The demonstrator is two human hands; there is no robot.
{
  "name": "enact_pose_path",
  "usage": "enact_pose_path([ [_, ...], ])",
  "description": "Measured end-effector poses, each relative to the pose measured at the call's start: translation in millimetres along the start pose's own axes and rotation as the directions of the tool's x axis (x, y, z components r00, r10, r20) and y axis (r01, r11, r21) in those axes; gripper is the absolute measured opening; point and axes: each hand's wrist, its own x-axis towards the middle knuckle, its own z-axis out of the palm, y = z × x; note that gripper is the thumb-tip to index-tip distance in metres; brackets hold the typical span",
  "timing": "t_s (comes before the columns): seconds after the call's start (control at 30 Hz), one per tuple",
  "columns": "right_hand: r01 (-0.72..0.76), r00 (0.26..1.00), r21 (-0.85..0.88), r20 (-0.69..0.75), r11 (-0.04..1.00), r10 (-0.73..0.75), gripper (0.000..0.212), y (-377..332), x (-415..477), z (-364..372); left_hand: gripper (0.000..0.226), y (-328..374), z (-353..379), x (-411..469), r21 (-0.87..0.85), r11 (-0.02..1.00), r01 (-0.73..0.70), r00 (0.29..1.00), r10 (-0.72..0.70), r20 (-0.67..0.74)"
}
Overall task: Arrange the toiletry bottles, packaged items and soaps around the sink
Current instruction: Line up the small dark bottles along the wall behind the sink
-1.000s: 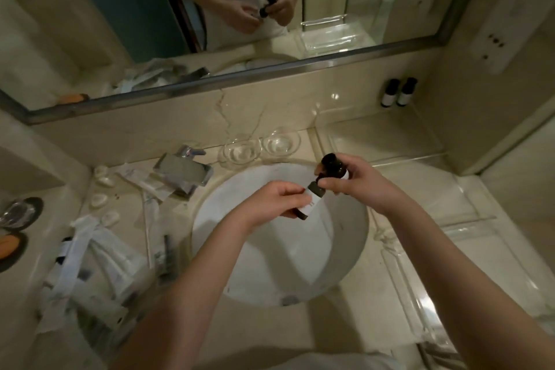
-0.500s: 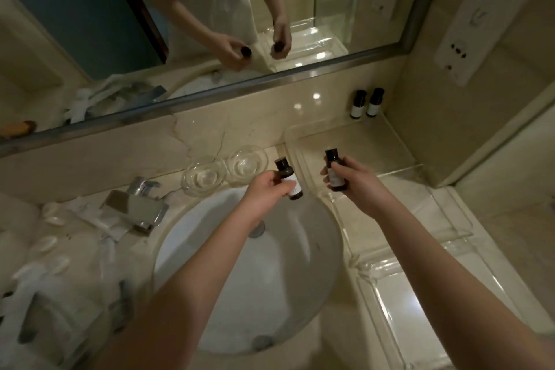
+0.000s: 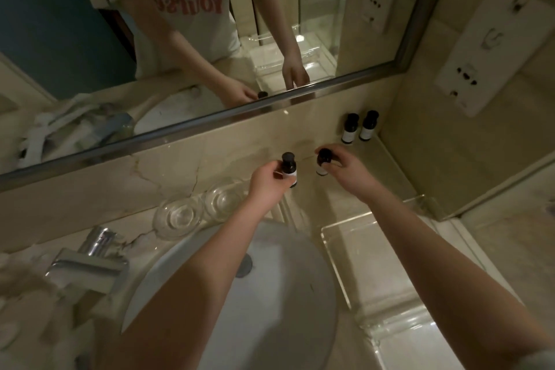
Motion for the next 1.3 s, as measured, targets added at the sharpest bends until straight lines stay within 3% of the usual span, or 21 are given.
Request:
enact_pose_path([
  [0.17,-0.002,0.999,-0.112,0.051,0.994,0.008,0.034,1.6,10.3,-8.7,0.025,-4.9,15.4,6.2,0.086,0.994,-0.065,0.998,0.067,-0.018],
  [0.33,0.032,0.999,-0.266,0.002,0.964,-0.032,0.051,-3.7,7.1,-15.9,0.035,-4.3,18.4,6.9,0.172,0.984,-0.052,0.998,0.055,-0.012],
  [0.47,0.195,0.974,-0.608,0.026,0.770,-0.226,0.035,-11.9,11.9,-19.1,0.062,8.8,9.9,7.0,0.261,0.954,-0.146,0.987,0.159,-0.029],
  [0.6,0.273,0.956,-0.776,0.154,0.569,-0.249,0.025,-23.9,23.2,-27.9,0.032,28.8,0.5,12.7,0.446,0.860,-0.248,0.966,0.255,0.045],
  [0.73,0.222,0.970,-0.824,0.130,0.522,-0.207,0.027,-36.3,43.9,-46.7,0.026,45.9,-3.4,26.0,0.539,0.791,-0.290,0.952,0.294,0.082],
  [0.97,0.263,0.949,-0.865,0.152,0.428,-0.276,0.022,-40.5,62.2,-54.4,0.020,76.3,7.3,55.6,0.578,0.751,-0.320,0.941,0.321,0.104],
  [1.3,0.288,0.946,-0.873,0.193,0.395,-0.262,0.024,-34.5,72.6,-42.0,0.019,67.5,21.4,70.8,0.655,0.661,-0.367,0.921,0.358,0.154],
])
